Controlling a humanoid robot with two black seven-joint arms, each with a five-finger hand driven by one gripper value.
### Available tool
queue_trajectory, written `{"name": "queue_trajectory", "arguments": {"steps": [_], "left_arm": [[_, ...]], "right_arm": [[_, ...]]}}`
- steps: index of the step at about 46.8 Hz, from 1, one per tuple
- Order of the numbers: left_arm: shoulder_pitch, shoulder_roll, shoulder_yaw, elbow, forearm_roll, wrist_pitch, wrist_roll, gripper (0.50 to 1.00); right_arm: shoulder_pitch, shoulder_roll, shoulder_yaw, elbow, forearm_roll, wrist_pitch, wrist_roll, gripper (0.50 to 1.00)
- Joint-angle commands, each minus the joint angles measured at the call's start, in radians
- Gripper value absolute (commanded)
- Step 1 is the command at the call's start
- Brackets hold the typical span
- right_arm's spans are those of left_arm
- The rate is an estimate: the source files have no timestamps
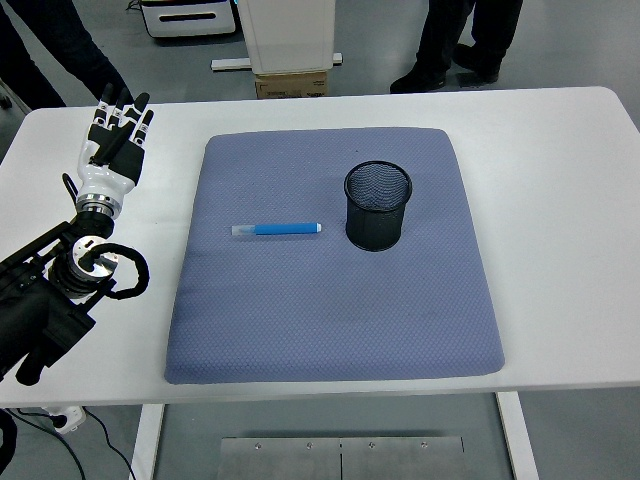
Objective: Left hand places marker in pen holder
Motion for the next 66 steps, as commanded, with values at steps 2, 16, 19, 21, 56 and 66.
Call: {"name": "queue_trajectory", "arguments": {"steps": [2,16,19,21,56,66], "left_arm": [[0.000,-0.002,0.000,0.000,0.000,0.000,0.000,1.000],[0.001,-0.001,0.000,0.000,0.000,-0.001,0.000,1.000],[0.001,-0.001,0.000,0.000,0.000,-0.001,0.000,1.000],[0.001,-0.001,0.000,0.000,0.002,-0.001,0.000,1.000],[-0.014,-0.007,0.003,0.000,0.006,-0.005,0.005,1.000],[-0.046,0.007,0.025,0.002,0.011,0.003,0.008,1.000]], "right_arm": [[0.000,0.000,0.000,0.000,0.000,0.000,0.000,1.000],[0.000,0.000,0.000,0.000,0.000,0.000,0.001,1.000],[0.000,0.000,0.000,0.000,0.000,0.000,0.000,1.000],[0.000,0.000,0.000,0.000,0.000,0.000,0.000,1.000],[0.000,0.000,0.000,0.000,0.000,0.000,0.000,1.000],[0.000,0.000,0.000,0.000,0.000,0.000,0.000,1.000]]}}
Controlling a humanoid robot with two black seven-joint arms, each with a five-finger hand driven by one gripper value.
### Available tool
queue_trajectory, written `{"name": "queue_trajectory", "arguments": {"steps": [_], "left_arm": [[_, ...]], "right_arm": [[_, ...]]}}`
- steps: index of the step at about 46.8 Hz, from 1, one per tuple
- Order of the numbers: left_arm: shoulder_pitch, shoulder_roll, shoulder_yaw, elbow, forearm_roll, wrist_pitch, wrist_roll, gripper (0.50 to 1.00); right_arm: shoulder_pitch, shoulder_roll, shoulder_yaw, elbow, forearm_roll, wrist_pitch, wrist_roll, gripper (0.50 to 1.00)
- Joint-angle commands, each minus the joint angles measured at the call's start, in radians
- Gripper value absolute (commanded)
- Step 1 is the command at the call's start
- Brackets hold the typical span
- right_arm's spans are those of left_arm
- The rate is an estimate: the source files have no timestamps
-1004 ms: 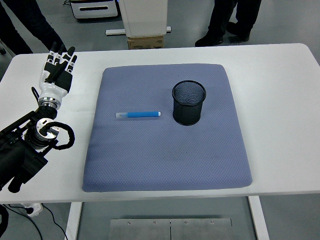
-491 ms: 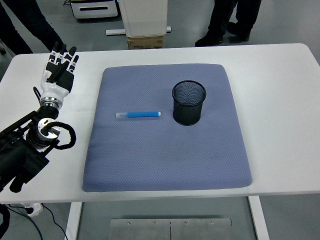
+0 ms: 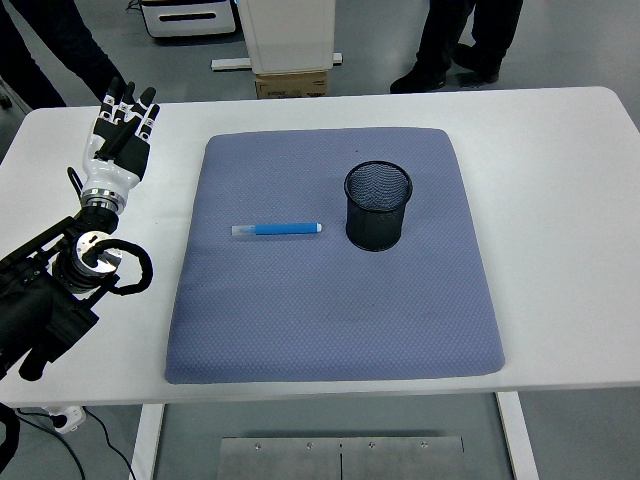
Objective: Left hand places marker in pen holder
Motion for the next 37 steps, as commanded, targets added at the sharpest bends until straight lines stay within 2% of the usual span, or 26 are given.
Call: {"name": "queue_trajectory", "arguments": {"steps": [1,10,16,22,29,32,33,37], "left_arm": [[-0.023,0.006,0.021,0.001,0.002,0.009,0.002,1.000],[-0.090,0.033,0.166,-0.002,0.003,0.029,0.002,1.000],[-0.127,0.062,0.258,-0.053,0.003,0.032,0.002,1.000],[-0.165,0.093,0.347,-0.110,0.005,0.089,0.002,1.000],[-0.243,0.124,0.542,-0.188,0.037,0.098,0.002,1.000],[-0.268,0.133,0.593,-0.217,0.051,0.112,0.002,1.000],[-0.302,0.145,0.658,-0.255,0.078,0.130,0.002,1.000],[-0.355,0.165,0.749,-0.300,0.136,0.153,0.002,1.000]], "right_arm": [[0.000,0.000,0.000,0.000,0.000,0.000,0.001,1.000],[0.000,0.000,0.000,0.000,0.000,0.000,0.000,1.000],[0.000,0.000,0.000,0.000,0.000,0.000,0.000,1.000],[0.000,0.000,0.000,0.000,0.000,0.000,0.000,1.000],[0.000,0.000,0.000,0.000,0.000,0.000,0.001,1.000],[0.000,0.000,0.000,0.000,0.000,0.000,0.000,1.000],[0.000,0.000,0.000,0.000,0.000,0.000,0.000,1.000],[0.000,0.000,0.000,0.000,0.000,0.000,0.001,1.000]]}}
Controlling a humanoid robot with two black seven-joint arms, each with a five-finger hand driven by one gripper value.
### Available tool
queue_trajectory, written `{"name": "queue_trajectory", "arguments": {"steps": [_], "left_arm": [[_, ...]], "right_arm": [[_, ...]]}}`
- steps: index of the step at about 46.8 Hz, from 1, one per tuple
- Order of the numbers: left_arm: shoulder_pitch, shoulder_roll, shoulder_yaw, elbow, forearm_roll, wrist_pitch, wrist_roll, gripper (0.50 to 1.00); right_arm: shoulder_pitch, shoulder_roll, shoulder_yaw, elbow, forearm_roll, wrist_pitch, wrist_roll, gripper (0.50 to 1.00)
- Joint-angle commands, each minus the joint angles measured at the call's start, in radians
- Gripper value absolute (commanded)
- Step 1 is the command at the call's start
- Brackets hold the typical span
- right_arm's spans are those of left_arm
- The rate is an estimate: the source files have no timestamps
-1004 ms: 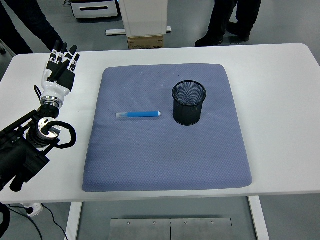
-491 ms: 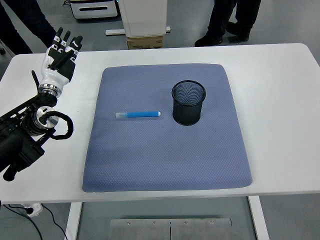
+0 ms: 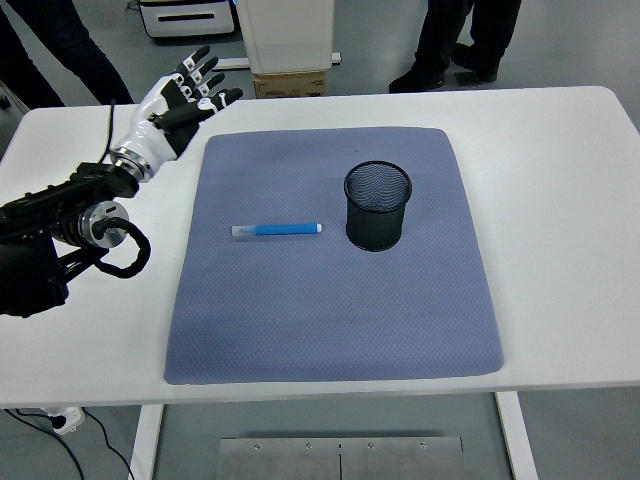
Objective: Left hand places marker in pen holder
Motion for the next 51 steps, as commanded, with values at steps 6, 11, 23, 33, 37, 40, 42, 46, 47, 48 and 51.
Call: {"name": "queue_trajectory", "arguments": {"steps": [6,11,23,33,37,40,42,46,47,48,51], "left_arm": [[-0.111,0.036,0.189,-0.084,0.113,0.016,0.001,1.000],[-0.165,0.042,0.293,-0.132,0.192,0.012,0.001,1.000],[-0.250,0.032,0.499,-0.179,0.355,0.017,0.001,1.000],[-0.270,0.034,0.545,-0.181,0.485,0.020,0.001,1.000],[-0.273,0.034,0.548,-0.179,0.553,0.020,0.001,1.000],[-0.276,0.032,0.548,-0.178,0.593,0.020,0.001,1.000],[-0.277,0.031,0.548,-0.173,0.608,0.020,0.001,1.000],[-0.277,0.031,0.551,-0.162,0.625,0.020,0.001,1.000],[-0.277,0.029,0.553,-0.158,0.627,0.020,0.001,1.000],[-0.279,0.029,0.553,-0.152,0.628,0.020,0.001,1.000],[-0.277,0.017,0.554,-0.135,0.628,0.020,0.001,1.000]], "right_arm": [[0.000,0.000,0.000,0.000,0.000,0.000,-0.001,1.000],[0.000,0.000,0.000,0.000,0.000,0.000,-0.001,1.000],[0.000,0.000,0.000,0.000,0.000,0.000,-0.001,1.000],[0.000,0.000,0.000,0.000,0.000,0.000,-0.001,1.000],[0.000,0.000,0.000,0.000,0.000,0.000,-0.001,1.000],[0.000,0.000,0.000,0.000,0.000,0.000,0.001,1.000],[0.000,0.000,0.000,0.000,0.000,0.000,-0.001,1.000],[0.000,0.000,0.000,0.000,0.000,0.000,0.001,1.000],[0.000,0.000,0.000,0.000,0.000,0.000,0.001,1.000],[0.000,0.000,0.000,0.000,0.000,0.000,-0.001,1.000],[0.000,0.000,0.000,0.000,0.000,0.000,-0.001,1.000]]}}
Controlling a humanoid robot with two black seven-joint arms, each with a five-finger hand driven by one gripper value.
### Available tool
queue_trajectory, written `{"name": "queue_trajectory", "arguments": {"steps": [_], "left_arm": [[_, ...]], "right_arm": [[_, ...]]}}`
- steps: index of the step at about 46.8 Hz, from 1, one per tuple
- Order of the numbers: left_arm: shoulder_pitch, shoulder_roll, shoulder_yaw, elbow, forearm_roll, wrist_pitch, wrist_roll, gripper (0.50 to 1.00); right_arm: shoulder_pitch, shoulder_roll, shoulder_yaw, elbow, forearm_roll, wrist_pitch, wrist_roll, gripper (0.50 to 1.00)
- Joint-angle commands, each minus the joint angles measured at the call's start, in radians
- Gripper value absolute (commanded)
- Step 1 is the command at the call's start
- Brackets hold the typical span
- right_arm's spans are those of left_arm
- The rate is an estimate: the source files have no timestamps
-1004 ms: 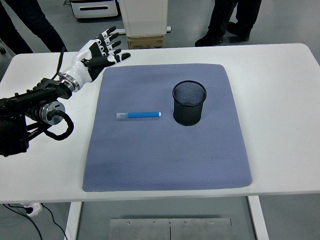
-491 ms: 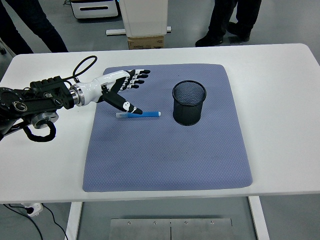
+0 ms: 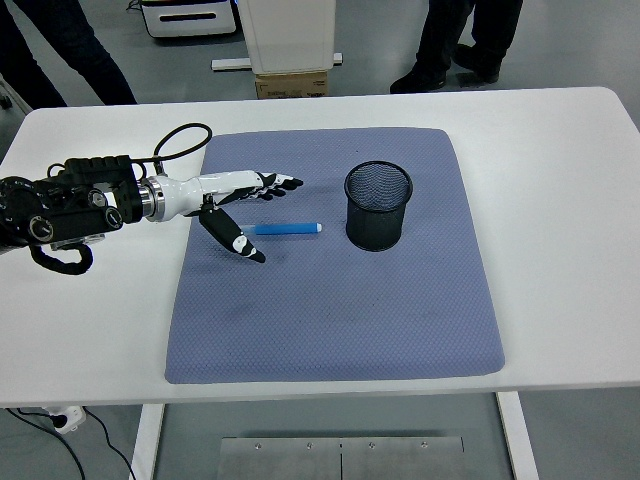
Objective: Left hand places marker in pen holder
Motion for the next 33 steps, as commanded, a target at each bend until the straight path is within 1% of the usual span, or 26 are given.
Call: {"name": "queue_trajectory", "arguments": {"steps": [1,4,5,6,7,14,20,33], "left_arm": [[0.002,-0.019,0.001,0.022,0.001,0.000,0.000,1.000],[0.010,-0.050,0.001,0.055,0.001,0.000,0.000,1.000],[0.010,-0.050,0.001,0.055,0.001,0.000,0.000,1.000],[0.018,-0.071,0.001,0.092,0.001,0.001,0.000,1.000],[0.022,-0.081,0.001,0.104,-0.001,0.001,0.000,1.000],[0.038,-0.121,0.001,0.147,-0.002,0.003,0.000,1.000],[0.045,-0.136,0.001,0.169,0.001,0.015,0.000,1.000],[0.048,-0.136,0.024,0.170,0.025,0.020,0.000,1.000]], "right_arm": [[0.000,0.000,0.000,0.000,0.000,0.000,-0.001,1.000],[0.000,0.000,0.000,0.000,0.000,0.000,-0.001,1.000],[0.000,0.000,0.000,0.000,0.000,0.000,-0.001,1.000],[0.000,0.000,0.000,0.000,0.000,0.000,-0.001,1.000],[0.000,0.000,0.000,0.000,0.000,0.000,-0.001,1.000],[0.000,0.000,0.000,0.000,0.000,0.000,-0.001,1.000],[0.000,0.000,0.000,0.000,0.000,0.000,0.001,1.000],[0.000,0.000,0.000,0.000,0.000,0.000,-0.001,1.000]]}}
